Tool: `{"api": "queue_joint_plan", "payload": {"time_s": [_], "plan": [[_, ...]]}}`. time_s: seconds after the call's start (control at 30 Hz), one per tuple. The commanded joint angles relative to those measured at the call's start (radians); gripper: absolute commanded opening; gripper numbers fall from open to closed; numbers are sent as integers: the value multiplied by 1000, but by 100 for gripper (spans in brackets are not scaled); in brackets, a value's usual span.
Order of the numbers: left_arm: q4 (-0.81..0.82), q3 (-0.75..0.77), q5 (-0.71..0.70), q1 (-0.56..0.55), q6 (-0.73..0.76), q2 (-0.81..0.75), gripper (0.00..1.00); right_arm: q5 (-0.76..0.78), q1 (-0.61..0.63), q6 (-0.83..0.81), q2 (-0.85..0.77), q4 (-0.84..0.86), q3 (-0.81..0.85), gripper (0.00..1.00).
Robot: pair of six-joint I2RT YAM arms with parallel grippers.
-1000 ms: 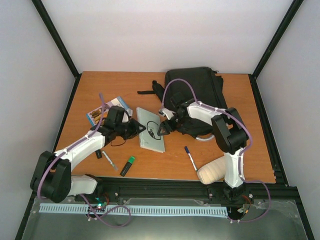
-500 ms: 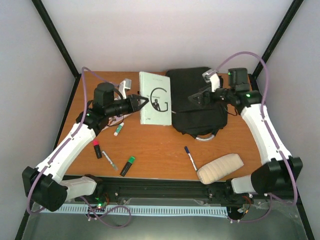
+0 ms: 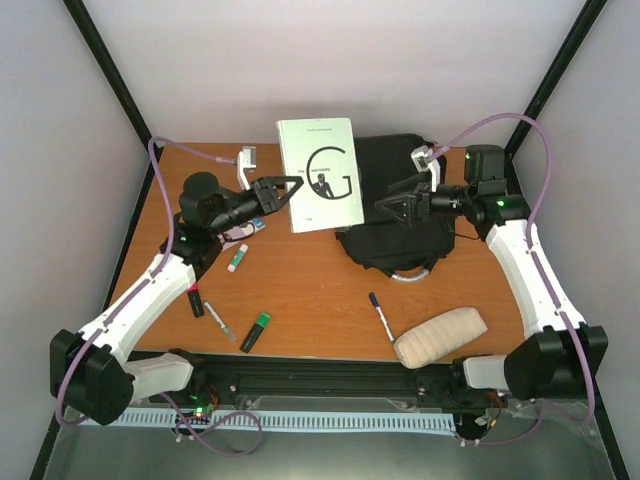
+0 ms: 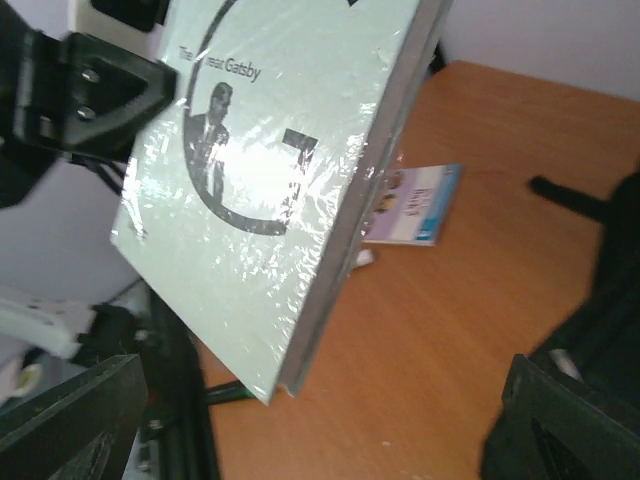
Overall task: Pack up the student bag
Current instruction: Pick up the book from the center of the board.
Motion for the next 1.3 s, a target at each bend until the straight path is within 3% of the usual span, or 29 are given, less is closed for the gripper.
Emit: {"api": "queue_joint_plan", "payload": {"time_s": [0.0,0.4,0.8,0.97,1.17,1.27], "plan": [[368,-43,53,-7,-142,-53,1,-248,11,41,62,15,30,100],[488,-59,79,-46,-215,-6,1,-193,136,112,136,27,58,99],[422,-50,67,-68,-143,10,1,-306,175,198,96,47,98,80],[397,-39,69,-68,-118,40,2,-308,175,295,37,121,49,62],[375,-35,52,-69,-103,78,26,-254,163,334,13,132,50,42],[370,-36,53,-68,-97,99,46,-221,150,359,5,143,42,26]]}}
